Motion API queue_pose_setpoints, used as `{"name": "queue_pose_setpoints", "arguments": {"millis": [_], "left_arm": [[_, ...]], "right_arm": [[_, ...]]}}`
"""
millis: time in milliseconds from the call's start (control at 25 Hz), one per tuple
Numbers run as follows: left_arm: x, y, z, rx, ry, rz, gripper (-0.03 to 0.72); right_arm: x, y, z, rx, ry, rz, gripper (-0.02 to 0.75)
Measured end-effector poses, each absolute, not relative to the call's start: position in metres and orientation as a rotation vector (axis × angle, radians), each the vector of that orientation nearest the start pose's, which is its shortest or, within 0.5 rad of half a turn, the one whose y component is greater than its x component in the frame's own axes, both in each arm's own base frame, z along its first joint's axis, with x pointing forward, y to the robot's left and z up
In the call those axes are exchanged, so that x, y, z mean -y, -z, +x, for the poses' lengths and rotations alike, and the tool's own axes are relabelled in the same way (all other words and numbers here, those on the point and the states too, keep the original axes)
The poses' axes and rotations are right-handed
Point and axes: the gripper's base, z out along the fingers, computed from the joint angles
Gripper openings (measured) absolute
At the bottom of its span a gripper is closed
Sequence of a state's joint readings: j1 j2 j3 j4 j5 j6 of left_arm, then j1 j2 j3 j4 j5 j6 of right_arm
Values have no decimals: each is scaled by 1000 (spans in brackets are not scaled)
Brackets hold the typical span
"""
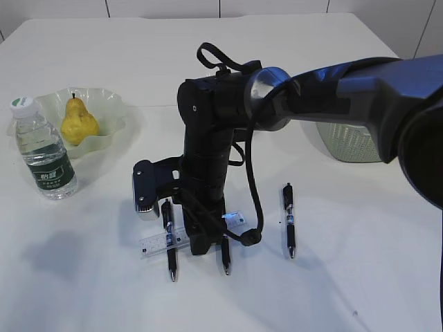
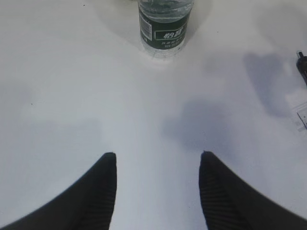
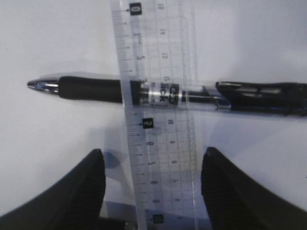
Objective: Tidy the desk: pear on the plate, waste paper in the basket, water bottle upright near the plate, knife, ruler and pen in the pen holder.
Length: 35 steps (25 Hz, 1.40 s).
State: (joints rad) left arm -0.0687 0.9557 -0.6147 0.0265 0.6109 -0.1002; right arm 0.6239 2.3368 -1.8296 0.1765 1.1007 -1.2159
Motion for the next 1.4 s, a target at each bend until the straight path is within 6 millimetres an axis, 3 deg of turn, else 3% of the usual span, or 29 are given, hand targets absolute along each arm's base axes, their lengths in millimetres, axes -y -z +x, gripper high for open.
{"name": "queue_pose_setpoints", "arguments": {"millis": [720, 1040, 1400], "left_arm": [[11, -265, 175, -2438, 47, -19, 384], [11, -265, 175, -2438, 47, -19, 384], [11, -265, 175, -2438, 47, -19, 384]], "right_arm": [[-284, -128, 370, -1932, -211, -2343, 496], [-284, -128, 371, -1931, -210, -2342, 358], [-284, -128, 371, -1931, -210, -2342, 338]]}}
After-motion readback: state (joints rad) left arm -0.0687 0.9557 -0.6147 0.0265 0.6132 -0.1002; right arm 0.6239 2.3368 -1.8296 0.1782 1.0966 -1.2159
